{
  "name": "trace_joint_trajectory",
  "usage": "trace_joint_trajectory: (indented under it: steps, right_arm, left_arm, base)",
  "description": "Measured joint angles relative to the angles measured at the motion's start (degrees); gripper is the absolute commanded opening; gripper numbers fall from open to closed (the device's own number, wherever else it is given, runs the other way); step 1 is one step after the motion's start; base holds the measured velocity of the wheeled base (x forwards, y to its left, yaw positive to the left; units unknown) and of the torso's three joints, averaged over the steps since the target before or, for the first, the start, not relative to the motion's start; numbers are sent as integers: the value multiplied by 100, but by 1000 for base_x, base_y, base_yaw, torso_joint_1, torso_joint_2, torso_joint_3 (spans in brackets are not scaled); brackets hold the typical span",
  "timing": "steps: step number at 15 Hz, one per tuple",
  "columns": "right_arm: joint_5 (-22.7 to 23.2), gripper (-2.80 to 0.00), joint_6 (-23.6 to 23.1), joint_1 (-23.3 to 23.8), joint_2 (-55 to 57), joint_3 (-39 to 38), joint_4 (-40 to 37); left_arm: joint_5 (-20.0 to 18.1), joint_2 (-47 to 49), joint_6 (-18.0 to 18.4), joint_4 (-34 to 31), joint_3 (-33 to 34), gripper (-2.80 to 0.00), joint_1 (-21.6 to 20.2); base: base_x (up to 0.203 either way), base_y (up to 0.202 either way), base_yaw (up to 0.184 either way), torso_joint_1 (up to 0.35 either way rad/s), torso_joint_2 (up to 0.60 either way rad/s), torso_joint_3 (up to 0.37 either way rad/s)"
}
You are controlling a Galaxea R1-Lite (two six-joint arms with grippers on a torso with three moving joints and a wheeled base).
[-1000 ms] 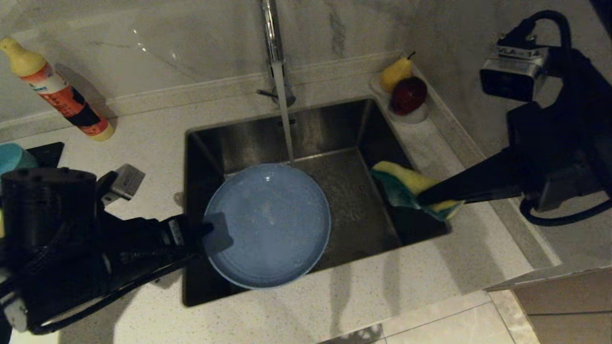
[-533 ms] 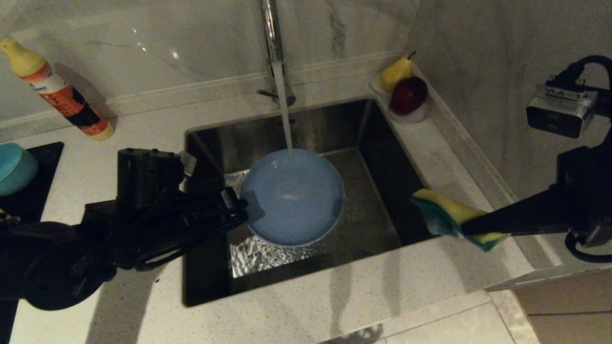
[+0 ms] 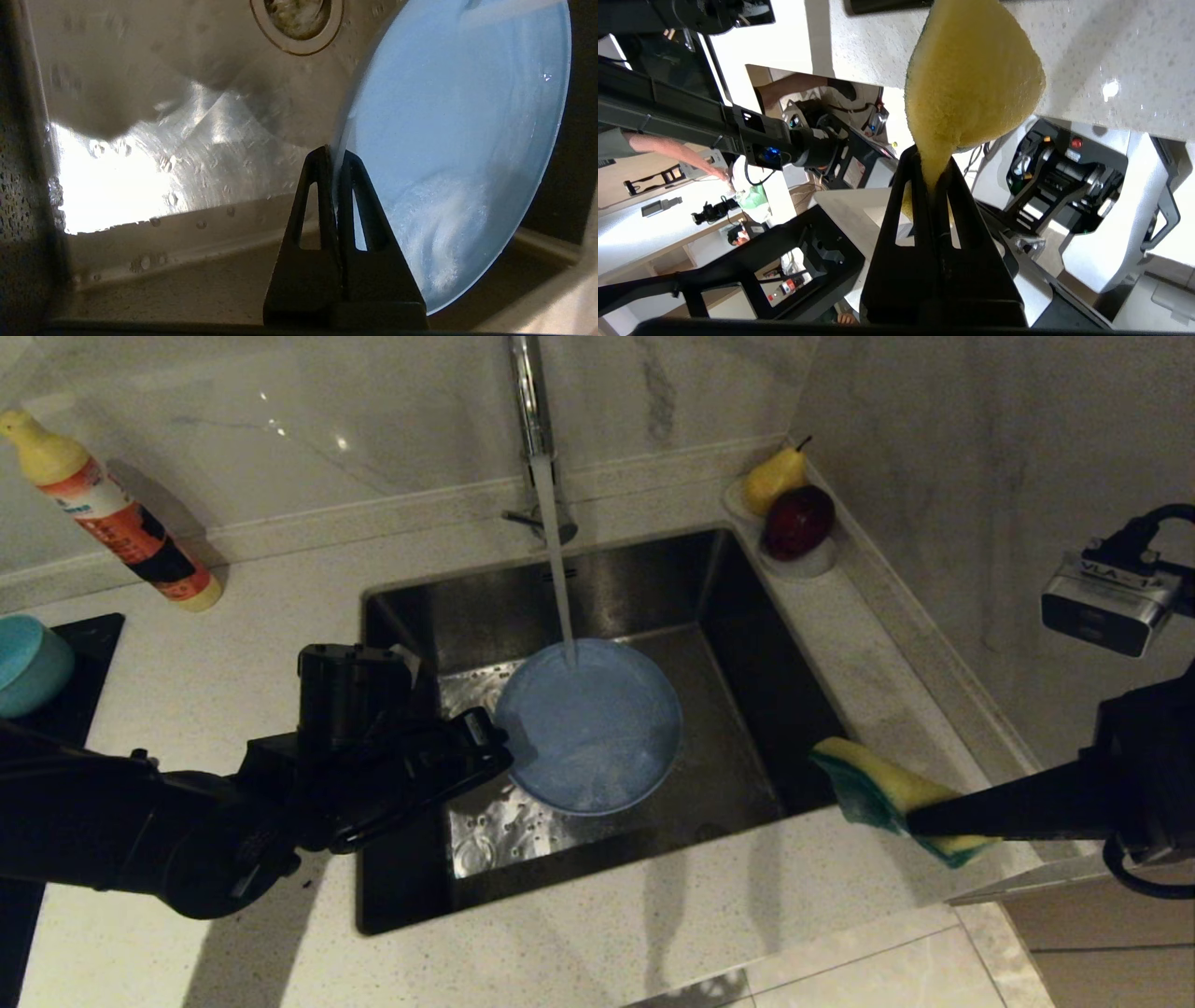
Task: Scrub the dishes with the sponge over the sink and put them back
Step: Rinse the plate
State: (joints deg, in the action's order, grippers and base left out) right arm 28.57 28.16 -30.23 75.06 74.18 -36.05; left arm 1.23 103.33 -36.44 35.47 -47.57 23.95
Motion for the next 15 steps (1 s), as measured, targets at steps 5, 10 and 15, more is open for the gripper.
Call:
trace_joint_trajectory:
  steps: [5,10,15]
  right_arm:
    - [6,-280,-7,39,-52,-159,24]
    - [74,-280,-2,46,-166,-329,20]
    - [80,-280,30,46,-327,-599,3]
  left_arm:
    - [102,8,84,7,117,-280,2]
    - [1102,-522,1419,39,505,-280,-178]
    - [1692,-1716,3054,162,750,-280,-530]
  base:
    - [0,0,0,0,0,0]
    - [0,0,0,0,0,0]
    - [0,0,0,0,0,0]
